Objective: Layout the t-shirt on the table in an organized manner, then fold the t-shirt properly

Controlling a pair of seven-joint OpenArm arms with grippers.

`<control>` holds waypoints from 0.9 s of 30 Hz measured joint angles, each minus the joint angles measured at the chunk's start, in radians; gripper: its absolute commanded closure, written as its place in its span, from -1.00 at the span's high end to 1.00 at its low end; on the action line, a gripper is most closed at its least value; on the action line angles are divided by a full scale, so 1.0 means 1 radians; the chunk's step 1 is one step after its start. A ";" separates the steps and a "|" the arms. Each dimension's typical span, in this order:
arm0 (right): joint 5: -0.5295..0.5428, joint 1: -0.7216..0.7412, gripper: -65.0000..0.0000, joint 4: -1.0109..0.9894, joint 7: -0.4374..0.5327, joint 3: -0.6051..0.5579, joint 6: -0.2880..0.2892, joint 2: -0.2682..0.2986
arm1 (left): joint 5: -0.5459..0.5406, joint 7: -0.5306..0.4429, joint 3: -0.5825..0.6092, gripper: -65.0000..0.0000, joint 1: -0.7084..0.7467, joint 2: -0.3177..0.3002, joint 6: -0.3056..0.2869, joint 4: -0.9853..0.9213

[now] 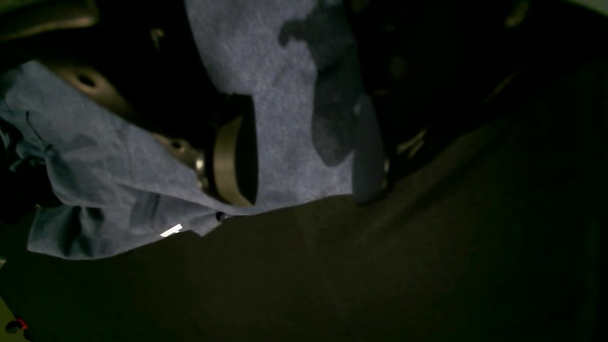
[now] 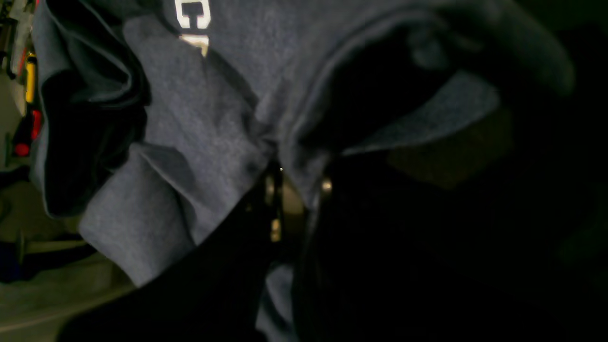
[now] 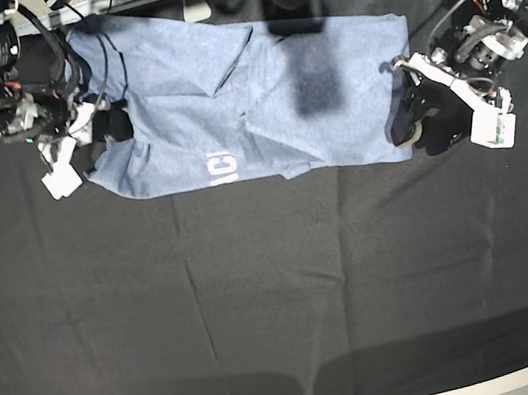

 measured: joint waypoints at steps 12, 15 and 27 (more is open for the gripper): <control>0.028 -0.038 -1.00 0.431 -0.094 0.131 -0.045 -0.059 | 0.033 0.000 0.000 -0.10 0.002 0.000 0.000 0.000; 0.027 -0.038 -1.00 0.530 -0.096 0.127 -0.045 -0.127 | 0.033 0.000 0.000 -0.10 0.002 0.000 0.000 0.000; -0.148 0.088 -1.00 0.617 -0.099 -0.201 -0.061 -0.349 | -0.088 -0.001 0.000 -0.10 0.086 -0.100 0.000 0.000</control>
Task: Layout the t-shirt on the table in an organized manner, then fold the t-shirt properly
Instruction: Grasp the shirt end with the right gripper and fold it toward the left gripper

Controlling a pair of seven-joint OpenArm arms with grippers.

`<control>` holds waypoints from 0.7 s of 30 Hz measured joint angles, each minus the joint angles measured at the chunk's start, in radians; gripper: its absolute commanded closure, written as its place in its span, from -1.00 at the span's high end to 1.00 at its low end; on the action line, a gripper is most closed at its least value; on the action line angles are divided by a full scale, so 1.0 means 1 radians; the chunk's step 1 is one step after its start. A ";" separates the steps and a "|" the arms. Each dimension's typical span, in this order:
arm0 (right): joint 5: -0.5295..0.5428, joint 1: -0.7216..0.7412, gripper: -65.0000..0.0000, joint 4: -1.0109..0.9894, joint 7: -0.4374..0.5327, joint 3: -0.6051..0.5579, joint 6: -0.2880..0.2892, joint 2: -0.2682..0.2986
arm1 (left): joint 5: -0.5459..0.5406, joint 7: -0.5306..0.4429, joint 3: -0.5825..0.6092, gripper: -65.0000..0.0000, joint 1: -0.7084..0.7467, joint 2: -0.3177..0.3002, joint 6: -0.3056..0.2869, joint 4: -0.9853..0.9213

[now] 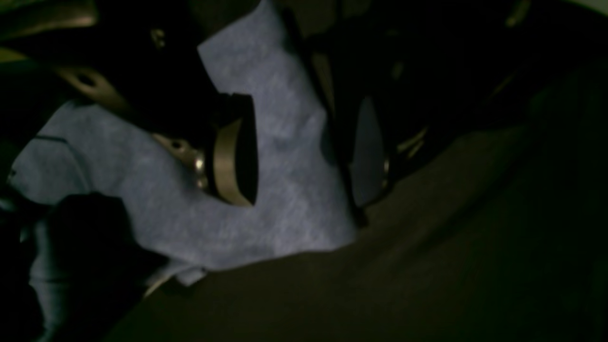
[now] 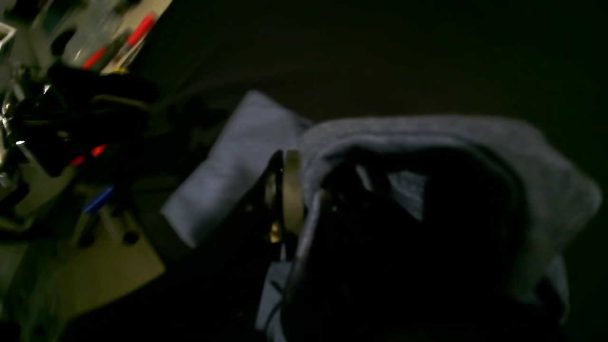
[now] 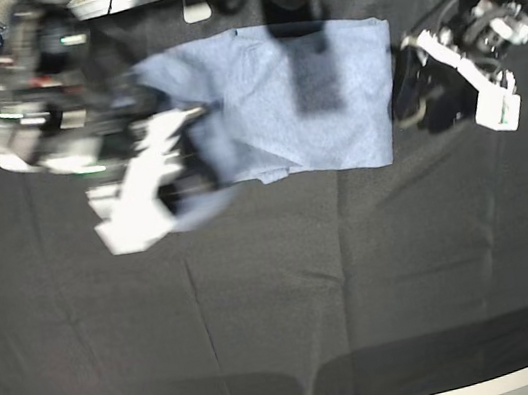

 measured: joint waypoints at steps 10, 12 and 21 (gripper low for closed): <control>-0.314 0.027 -1.00 -0.006 0.098 -0.300 -0.095 -0.156 | 0.000 0.001 -0.111 -0.10 0.044 -0.011 -0.010 0.000; -0.360 0.027 -1.00 -0.028 0.137 -0.349 -0.123 -0.156 | 0.000 0.002 -0.135 -0.10 0.046 -0.011 -0.010 0.000; -0.439 0.029 -1.00 -0.175 0.322 -0.496 -0.169 -0.154 | -0.087 0.035 -0.183 -0.10 0.045 -0.011 -0.010 0.000</control>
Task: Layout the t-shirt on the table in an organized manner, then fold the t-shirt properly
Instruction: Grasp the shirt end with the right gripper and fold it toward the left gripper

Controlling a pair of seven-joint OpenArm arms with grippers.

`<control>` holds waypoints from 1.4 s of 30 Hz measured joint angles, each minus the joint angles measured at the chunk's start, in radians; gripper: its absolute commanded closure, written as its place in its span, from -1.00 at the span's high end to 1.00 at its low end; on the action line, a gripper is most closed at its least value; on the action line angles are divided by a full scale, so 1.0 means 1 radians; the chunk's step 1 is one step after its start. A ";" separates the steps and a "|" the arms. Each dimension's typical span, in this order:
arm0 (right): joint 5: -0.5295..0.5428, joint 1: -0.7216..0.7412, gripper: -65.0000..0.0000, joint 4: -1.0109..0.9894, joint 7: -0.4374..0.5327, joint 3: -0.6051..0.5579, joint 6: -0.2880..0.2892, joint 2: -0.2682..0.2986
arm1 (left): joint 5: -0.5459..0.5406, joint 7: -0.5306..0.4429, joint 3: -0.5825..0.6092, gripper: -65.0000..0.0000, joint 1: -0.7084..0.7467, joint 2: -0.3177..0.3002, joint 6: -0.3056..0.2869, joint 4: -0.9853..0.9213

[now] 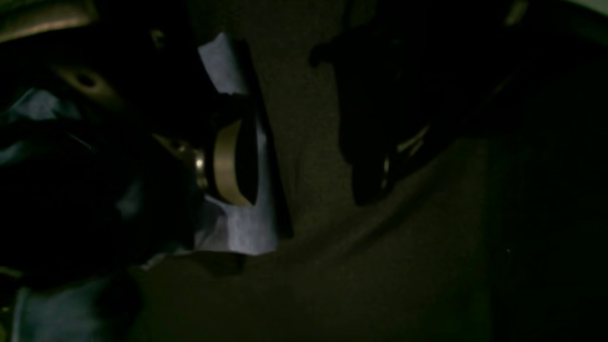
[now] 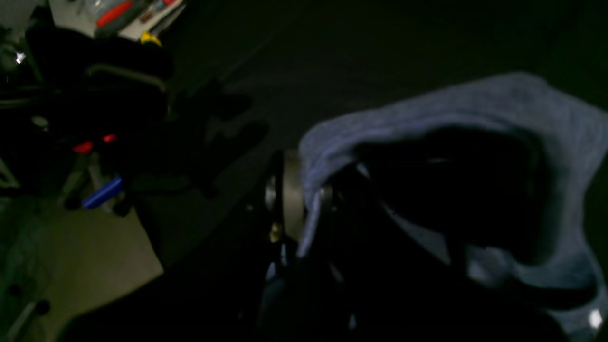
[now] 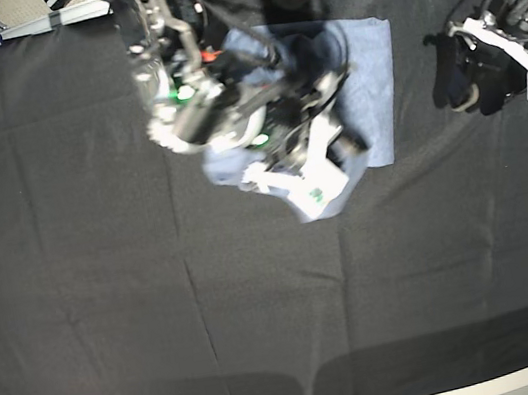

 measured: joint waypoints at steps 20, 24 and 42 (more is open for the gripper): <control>0.339 0.196 -0.34 -0.243 0.118 -0.158 0.177 0.002 | -0.010 0.018 0.000 -0.10 0.000 0.002 0.000 0.000; 0.332 0.210 -0.34 -0.164 0.061 -0.157 0.181 0.003 | -0.010 0.018 0.000 -0.10 0.000 0.002 0.000 0.000; -0.150 -0.007 -0.34 0.335 -0.266 -0.001 0.014 0.004 | -0.010 0.014 0.000 -0.10 0.000 0.002 0.000 0.000</control>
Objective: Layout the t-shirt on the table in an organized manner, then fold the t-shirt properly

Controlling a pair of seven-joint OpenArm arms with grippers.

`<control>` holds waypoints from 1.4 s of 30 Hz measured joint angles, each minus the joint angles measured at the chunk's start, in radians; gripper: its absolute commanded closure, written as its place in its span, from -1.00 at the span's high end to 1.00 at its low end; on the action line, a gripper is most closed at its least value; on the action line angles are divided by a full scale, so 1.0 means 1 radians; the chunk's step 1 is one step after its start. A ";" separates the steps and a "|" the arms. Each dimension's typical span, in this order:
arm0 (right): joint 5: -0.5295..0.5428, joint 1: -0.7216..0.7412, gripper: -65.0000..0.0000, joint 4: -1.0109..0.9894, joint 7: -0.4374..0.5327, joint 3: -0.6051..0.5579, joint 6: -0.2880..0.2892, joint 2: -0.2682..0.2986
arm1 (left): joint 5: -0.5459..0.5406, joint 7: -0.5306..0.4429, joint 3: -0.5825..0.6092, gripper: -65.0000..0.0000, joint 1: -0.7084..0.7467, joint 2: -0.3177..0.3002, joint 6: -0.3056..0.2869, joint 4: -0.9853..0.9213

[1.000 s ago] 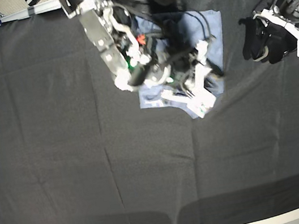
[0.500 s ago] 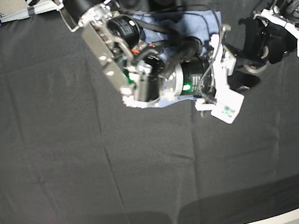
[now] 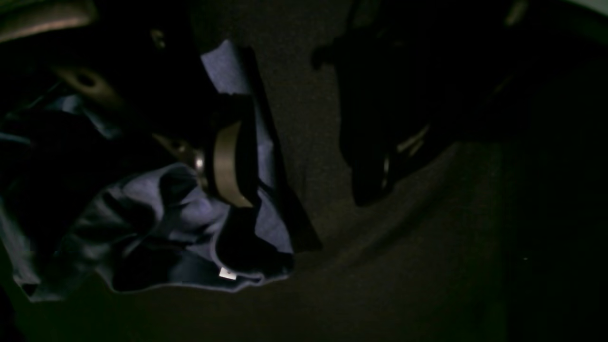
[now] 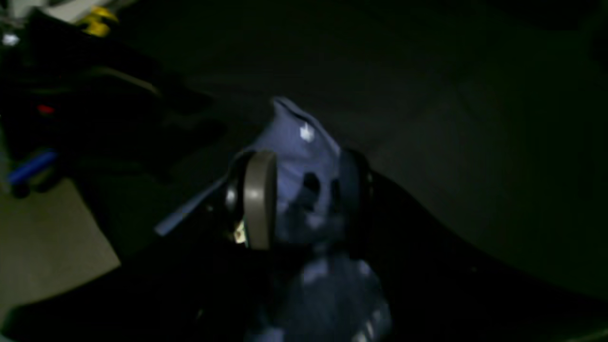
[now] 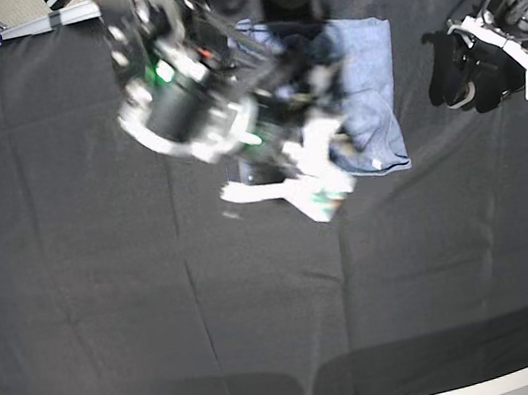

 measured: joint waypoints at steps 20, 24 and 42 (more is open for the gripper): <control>0.187 -0.112 -0.34 0.031 -0.023 0.345 0.005 0.050 | 0.000 0.000 0.000 -0.10 0.000 0.000 0.000 0.000; 0.177 -0.113 -0.34 -0.014 -0.041 0.342 0.005 0.047 | 0.000 0.000 0.000 -0.10 0.000 0.000 0.000 0.000; 0.346 -0.112 -0.53 -0.148 -0.036 0.343 0.108 0.040 | 0.000 0.001 0.000 -0.10 0.000 0.000 0.000 0.000</control>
